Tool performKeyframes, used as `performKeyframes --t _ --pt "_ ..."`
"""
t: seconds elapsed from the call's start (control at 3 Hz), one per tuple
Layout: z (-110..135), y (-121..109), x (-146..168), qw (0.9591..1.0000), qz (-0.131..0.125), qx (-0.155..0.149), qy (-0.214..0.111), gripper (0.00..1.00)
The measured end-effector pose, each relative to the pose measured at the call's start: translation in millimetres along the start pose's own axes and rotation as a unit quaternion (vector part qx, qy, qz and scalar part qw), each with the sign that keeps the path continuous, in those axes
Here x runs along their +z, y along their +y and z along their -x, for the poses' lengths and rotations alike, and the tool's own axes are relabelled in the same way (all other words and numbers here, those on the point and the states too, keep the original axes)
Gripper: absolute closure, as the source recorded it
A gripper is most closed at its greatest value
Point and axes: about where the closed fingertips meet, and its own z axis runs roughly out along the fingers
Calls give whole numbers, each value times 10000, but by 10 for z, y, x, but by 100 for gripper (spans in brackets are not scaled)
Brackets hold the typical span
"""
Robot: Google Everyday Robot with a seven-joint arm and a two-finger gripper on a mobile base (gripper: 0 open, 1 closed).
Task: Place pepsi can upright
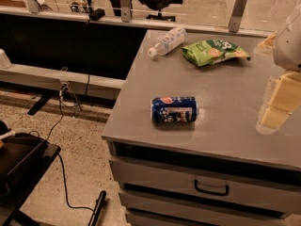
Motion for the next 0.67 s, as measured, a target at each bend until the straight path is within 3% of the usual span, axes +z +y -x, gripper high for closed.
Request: performKeyframes --t 0.67 --pt "40 -41 12 10000 -77 -53 34 0"
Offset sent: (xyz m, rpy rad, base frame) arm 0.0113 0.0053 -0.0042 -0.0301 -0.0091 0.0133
